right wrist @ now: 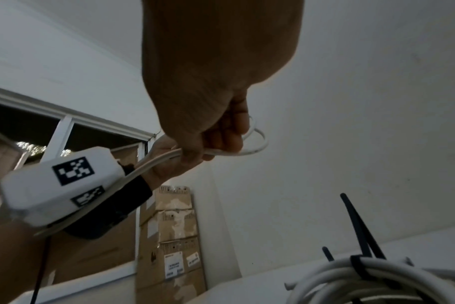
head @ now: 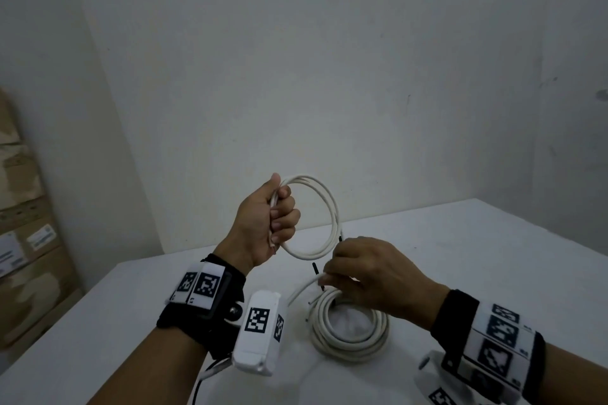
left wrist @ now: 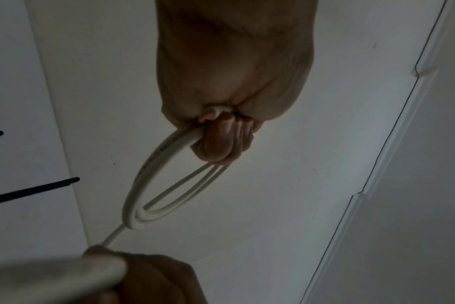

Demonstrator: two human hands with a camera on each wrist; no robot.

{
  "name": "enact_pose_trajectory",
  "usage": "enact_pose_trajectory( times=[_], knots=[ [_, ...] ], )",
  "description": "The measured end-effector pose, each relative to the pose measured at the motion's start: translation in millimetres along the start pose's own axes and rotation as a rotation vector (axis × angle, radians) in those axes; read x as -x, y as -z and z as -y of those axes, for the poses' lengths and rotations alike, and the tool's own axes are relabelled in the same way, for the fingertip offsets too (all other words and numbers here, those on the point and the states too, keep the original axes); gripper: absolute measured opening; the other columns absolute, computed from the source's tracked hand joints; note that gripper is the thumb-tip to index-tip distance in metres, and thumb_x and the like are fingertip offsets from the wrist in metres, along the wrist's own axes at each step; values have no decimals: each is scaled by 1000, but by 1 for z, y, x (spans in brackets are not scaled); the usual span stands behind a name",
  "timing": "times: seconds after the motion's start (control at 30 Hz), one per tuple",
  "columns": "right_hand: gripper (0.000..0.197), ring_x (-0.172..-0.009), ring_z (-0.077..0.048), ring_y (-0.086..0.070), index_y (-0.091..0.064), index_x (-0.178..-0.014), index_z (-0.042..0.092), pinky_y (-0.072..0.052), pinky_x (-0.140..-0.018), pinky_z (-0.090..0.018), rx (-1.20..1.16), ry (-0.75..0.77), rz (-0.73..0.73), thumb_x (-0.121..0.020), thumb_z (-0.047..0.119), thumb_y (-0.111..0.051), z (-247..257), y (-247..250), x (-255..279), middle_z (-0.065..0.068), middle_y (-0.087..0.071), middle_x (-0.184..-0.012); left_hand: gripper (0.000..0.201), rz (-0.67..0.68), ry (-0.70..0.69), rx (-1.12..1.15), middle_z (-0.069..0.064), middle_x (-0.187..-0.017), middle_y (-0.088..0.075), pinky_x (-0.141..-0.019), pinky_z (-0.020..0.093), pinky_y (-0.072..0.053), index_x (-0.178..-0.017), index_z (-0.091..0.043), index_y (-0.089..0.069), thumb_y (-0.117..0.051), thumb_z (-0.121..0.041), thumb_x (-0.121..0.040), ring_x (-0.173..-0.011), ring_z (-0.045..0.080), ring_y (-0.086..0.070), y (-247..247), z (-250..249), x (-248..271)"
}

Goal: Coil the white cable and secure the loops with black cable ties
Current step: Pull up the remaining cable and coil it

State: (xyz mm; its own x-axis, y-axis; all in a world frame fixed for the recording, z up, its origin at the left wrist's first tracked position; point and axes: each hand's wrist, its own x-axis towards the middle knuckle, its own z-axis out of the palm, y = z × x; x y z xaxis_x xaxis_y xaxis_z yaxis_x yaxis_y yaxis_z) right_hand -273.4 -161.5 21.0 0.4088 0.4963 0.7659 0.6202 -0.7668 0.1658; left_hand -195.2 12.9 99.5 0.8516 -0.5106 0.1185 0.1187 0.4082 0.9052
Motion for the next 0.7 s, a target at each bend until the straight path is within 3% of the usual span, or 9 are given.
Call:
enact_pose_trajectory(
  times=[0.1, 0.23, 0.4, 0.47, 0.53, 0.6, 0.7],
  knots=[
    [32, -54, -14, -50, -70, -73, 14, -37, -48, -23, -87, -107, -34, -89, 38, -55, -6, -3, 3, 3, -57, -63, 42, 18, -1, 13, -5, -45, -26, -28, 12, -20, -68, -16, -41, -34, -41, -101, -32, 7, -25, 2, -1, 2],
    [24, -57, -11, -51, -68, -86, 16, -40, -50, -20, -98, -170, -7, -89, 33, -51, -21, -1, 11, 5, -60, -68, 42, -12, -7, 13, -5, -45, -26, -27, 14, -20, -68, -16, -41, -35, -41, -101, -33, 8, -25, 9, -4, 3],
    [32, -55, -18, -54, -54, -80, 15, -48, -53, -35, -197, -385, 70, -88, 43, -42, -24, -7, 13, 6, -61, -63, 42, -51, -15, -28, -5, -47, -26, -28, 15, -19, -68, -17, -41, -36, -41, -101, -34, 8, -25, 12, 3, 1],
    [28, -53, -23, -55, -51, -79, 13, -49, -54, -40, -268, -445, 110, -85, 40, -48, -25, -8, 11, 5, -60, -59, 42, -64, -9, -42, -5, -47, -25, -29, 15, -19, -67, -16, -41, -35, -42, -101, -34, 8, -24, 11, 7, 0],
    [16, -52, -19, -58, -50, -82, 15, -49, -55, -35, -346, -467, 179, -85, 28, -59, -20, -8, 7, 11, -60, -59, 43, -78, -16, -82, -4, -47, -26, -30, 15, -20, -67, -16, -41, -36, -42, -101, -35, 8, -25, 11, 11, -1],
    [18, -48, -9, -56, -50, -79, 16, -44, -53, -21, -427, -480, 214, -85, 21, -66, -11, -7, -1, 14, -60, -59, 43, -92, -32, -167, -3, -48, -27, -32, 16, -22, -68, -15, -41, -36, -42, -101, -37, 10, -28, 7, 16, -1],
    [17, -55, -9, -66, -57, -77, 15, -50, -53, -17, -648, -585, 295, -87, 22, -68, 5, -2, -23, -2, -72, -71, 43, -89, -75, -353, -1, -49, -37, -38, 22, -31, -69, -13, -44, -35, -40, -102, -41, 12, -36, -4, 25, 2]
  ],
)
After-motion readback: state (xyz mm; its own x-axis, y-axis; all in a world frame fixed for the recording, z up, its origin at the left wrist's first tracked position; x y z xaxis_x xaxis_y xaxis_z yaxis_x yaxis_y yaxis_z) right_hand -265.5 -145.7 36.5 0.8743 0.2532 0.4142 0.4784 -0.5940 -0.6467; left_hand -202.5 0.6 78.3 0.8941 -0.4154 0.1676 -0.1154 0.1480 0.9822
